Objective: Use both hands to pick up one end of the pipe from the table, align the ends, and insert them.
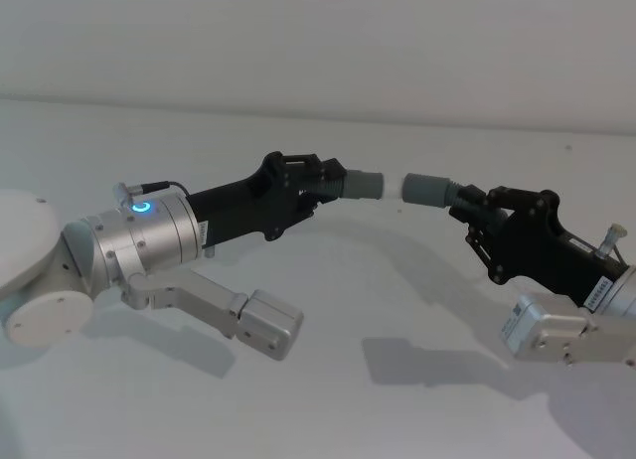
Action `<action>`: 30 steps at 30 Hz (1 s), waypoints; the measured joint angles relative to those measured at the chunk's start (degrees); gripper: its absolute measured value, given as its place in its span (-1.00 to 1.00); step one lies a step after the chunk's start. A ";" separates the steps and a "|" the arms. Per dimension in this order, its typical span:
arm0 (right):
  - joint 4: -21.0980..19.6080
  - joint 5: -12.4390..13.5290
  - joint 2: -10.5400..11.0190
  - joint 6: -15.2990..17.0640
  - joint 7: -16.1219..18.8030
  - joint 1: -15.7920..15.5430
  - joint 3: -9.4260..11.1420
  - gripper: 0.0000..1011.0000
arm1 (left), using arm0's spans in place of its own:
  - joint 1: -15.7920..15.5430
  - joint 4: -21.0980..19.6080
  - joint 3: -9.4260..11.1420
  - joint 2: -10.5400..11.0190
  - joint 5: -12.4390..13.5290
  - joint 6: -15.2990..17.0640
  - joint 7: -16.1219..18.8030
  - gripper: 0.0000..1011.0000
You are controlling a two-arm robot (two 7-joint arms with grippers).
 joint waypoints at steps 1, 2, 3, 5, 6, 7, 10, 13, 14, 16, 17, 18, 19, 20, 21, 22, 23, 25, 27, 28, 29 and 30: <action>-0.03 0.02 -0.05 0.03 0.06 -0.04 0.05 -0.65 | 0.00 0.00 0.00 0.00 0.00 0.00 0.00 -0.35; -0.06 0.04 -0.06 0.05 0.10 -0.05 0.07 -0.65 | 0.00 0.00 0.00 0.00 0.00 0.00 0.00 -0.35; -0.09 0.04 -0.07 0.06 0.14 -0.06 0.11 -0.65 | 0.00 0.00 0.00 0.00 0.00 0.00 0.00 -0.35; -0.15 0.06 -0.11 0.11 0.25 -0.09 0.19 -0.65 | 0.00 -0.01 0.00 0.00 0.00 0.00 0.00 -0.35; -0.17 0.07 -0.13 0.13 0.28 -0.10 0.21 -0.65 | 0.00 0.00 0.00 0.00 0.00 0.00 0.00 -0.35; -0.18 0.08 -0.15 0.16 0.30 -0.11 0.22 -0.65 | 0.00 -0.01 0.00 0.00 0.00 0.00 0.00 -0.35; -0.24 0.10 -0.21 0.24 0.38 -0.14 0.29 -0.65 | 0.00 0.00 0.00 0.00 0.00 0.00 0.00 -0.35; -0.28 0.11 -0.23 0.27 0.43 -0.16 0.34 -0.65 | 0.00 0.00 0.00 0.00 0.00 0.00 0.00 -0.35; -0.29 0.12 -0.24 0.27 0.44 -0.16 0.35 -0.65 | 0.00 -0.01 0.00 0.00 0.00 0.00 0.00 -0.35; -0.31 0.13 -0.25 0.28 0.46 -0.17 0.37 -0.65 | 0.00 0.00 0.00 0.00 0.00 0.00 0.00 -0.35; -0.31 0.13 -0.25 0.29 0.47 -0.17 0.38 -0.65 | 0.00 0.00 0.00 0.00 0.00 0.00 0.00 -0.35; -0.32 0.14 -0.26 0.30 0.48 -0.18 0.38 -0.65 | 0.00 -0.01 0.00 0.00 0.00 0.00 0.00 -0.35; -0.32 0.14 -0.26 0.30 0.49 -0.18 0.39 -0.65 | 0.00 -0.01 0.00 0.00 0.00 0.00 0.00 -0.35; -0.33 0.15 -0.27 0.31 0.49 -0.19 0.39 -0.65 | 0.00 0.00 0.00 0.00 0.00 0.00 0.00 -0.35; -0.34 0.15 -0.27 0.31 0.49 -0.19 0.40 -0.65 | 0.00 0.00 0.00 0.00 0.00 0.00 0.00 -0.35; -0.35 0.16 -0.28 0.32 0.50 -0.20 0.40 -0.65 | 0.00 0.00 0.00 0.00 0.00 0.00 0.00 -0.35; -0.35 0.16 -0.28 0.33 0.51 -0.20 0.41 -0.65 | 0.00 0.00 0.00 0.00 0.00 0.00 0.00 -0.35; -0.36 0.18 -0.29 0.34 0.52 -0.22 0.42 -0.65 | 0.00 0.00 0.00 0.00 0.00 0.00 0.00 -0.35; -0.37 0.18 -0.30 0.35 0.53 -0.22 0.43 -0.65 | 0.00 0.00 0.00 0.00 0.00 0.00 0.00 -0.35; -0.38 0.18 -0.31 0.36 0.54 -0.23 0.44 -0.65 | 0.00 -0.01 0.00 0.00 0.00 0.00 0.00 -0.35; -0.38 0.18 -0.32 0.37 0.55 -0.23 0.45 -0.65 | 0.00 -0.01 0.00 0.00 0.00 0.00 0.00 -0.35; -0.38 0.18 -0.32 0.37 0.55 -0.23 0.45 -0.65 | 0.00 0.00 0.00 0.00 0.00 0.00 0.00 -0.35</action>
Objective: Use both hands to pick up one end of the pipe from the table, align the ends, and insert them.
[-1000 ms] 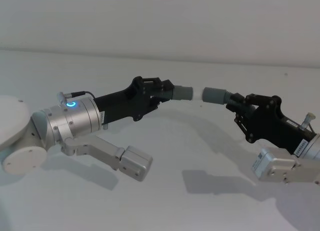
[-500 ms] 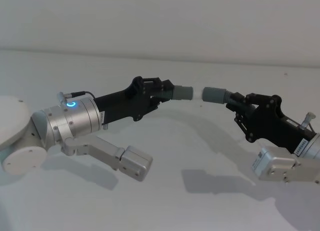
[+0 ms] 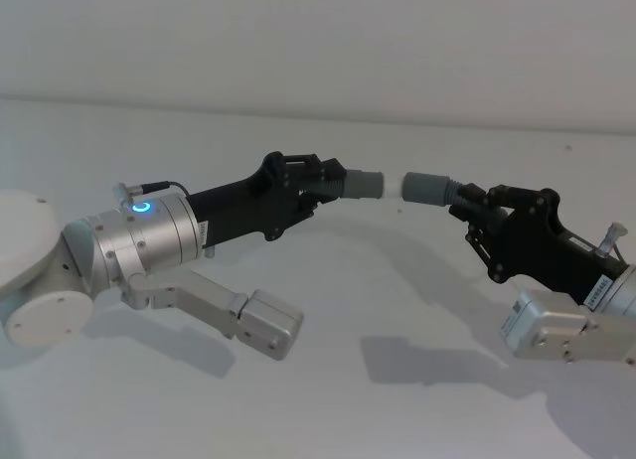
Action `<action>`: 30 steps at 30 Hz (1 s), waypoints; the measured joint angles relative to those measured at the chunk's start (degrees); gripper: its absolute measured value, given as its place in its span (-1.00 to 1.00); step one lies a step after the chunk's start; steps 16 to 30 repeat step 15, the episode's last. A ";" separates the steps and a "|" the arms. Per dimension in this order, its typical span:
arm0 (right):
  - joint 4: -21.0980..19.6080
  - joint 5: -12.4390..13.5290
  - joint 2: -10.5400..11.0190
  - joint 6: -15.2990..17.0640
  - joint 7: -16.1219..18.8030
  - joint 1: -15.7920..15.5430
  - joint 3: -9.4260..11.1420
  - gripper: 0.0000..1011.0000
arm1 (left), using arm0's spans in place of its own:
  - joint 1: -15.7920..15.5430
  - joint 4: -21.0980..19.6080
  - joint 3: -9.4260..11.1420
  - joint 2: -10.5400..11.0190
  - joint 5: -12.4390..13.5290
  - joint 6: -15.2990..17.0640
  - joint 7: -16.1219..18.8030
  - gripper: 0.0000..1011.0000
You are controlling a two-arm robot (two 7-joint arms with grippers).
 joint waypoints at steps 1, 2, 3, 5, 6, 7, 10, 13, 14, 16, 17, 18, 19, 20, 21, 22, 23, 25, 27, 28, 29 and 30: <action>0.00 0.00 0.00 0.01 0.01 0.00 0.00 -0.65 | 0.00 0.00 0.00 0.00 0.00 0.00 0.00 -0.35; 0.00 0.00 -0.01 0.00 0.02 0.00 0.01 -0.65 | 0.00 0.00 0.00 0.00 0.00 0.00 0.00 -0.35; 0.00 0.00 -0.01 0.00 0.02 0.00 0.01 -0.65 | 0.00 0.00 0.00 0.00 0.00 0.00 0.00 -0.35; 0.00 0.00 -0.01 0.01 0.04 0.00 0.01 -0.65 | 0.00 0.00 0.00 0.00 0.00 0.00 0.00 -0.35; 0.00 0.00 -0.01 0.01 0.04 0.00 0.01 -0.65 | 0.00 0.00 0.00 0.00 0.00 0.00 0.00 -0.35; 0.00 0.00 -0.01 0.01 0.04 0.00 0.01 -0.65 | 0.00 0.00 0.00 0.00 0.00 0.00 0.00 -0.35; 0.00 0.00 -0.01 0.01 0.04 0.00 0.01 -0.65 | 0.00 0.00 0.00 0.00 0.00 0.00 0.00 -0.35; 0.00 0.00 -0.01 0.01 0.04 0.00 0.01 -0.65 | 0.00 0.00 0.00 0.00 0.00 0.00 0.00 -0.35; 0.00 0.00 -0.01 0.00 0.04 0.00 0.01 -0.65 | 0.00 0.00 0.00 0.00 0.00 0.00 0.00 -0.35; 0.00 0.00 -0.01 0.00 0.04 0.00 0.01 -0.65 | 0.00 0.00 0.00 0.00 0.00 0.00 0.00 -0.35; 0.00 0.00 -0.01 0.00 0.04 0.00 0.01 -0.65 | 0.00 0.00 0.00 0.00 0.00 0.00 0.00 -0.35; 0.00 0.00 -0.01 0.00 0.04 0.00 0.01 -0.65 | 0.00 0.00 0.00 0.00 0.00 0.00 0.00 -0.35; 0.00 0.00 -0.01 0.00 0.04 0.00 0.01 -0.65 | 0.00 0.00 0.00 0.00 0.00 0.00 0.00 -0.35; 0.00 0.00 -0.01 0.00 0.04 0.00 0.01 -0.65 | 0.00 0.00 0.00 0.00 0.00 0.00 0.00 -0.35; 0.00 0.00 -0.01 0.00 0.04 0.00 0.01 -0.65 | 0.00 0.00 0.00 0.00 0.00 0.00 0.00 -0.35; 0.00 0.00 -0.01 0.00 0.04 0.00 0.01 -0.65 | 0.00 0.00 0.00 0.00 0.00 0.00 0.00 -0.35; 0.00 0.00 -0.01 0.00 0.04 0.00 0.01 -0.65 | 0.00 0.00 0.00 0.00 0.00 0.00 0.00 -0.35; 0.00 0.00 -0.01 0.00 0.04 0.00 0.01 -0.65 | 0.00 0.00 0.00 0.00 0.00 0.00 0.00 -0.35; 0.00 0.00 -0.01 0.00 0.04 0.00 0.01 -0.65 | 0.00 0.00 0.00 0.00 0.00 0.00 0.00 -0.35; 0.00 0.00 -0.01 0.00 0.04 0.00 0.01 -0.65 | 0.00 0.00 0.00 0.00 0.00 0.00 0.00 -0.35; 0.00 0.00 -0.01 0.00 0.04 0.00 0.01 -0.65 | 0.00 0.00 0.00 0.00 0.00 0.00 0.00 -0.35; 0.00 0.00 -0.01 0.00 0.04 0.00 0.01 -0.65 | 0.00 0.00 0.00 0.00 0.00 0.00 0.00 -0.35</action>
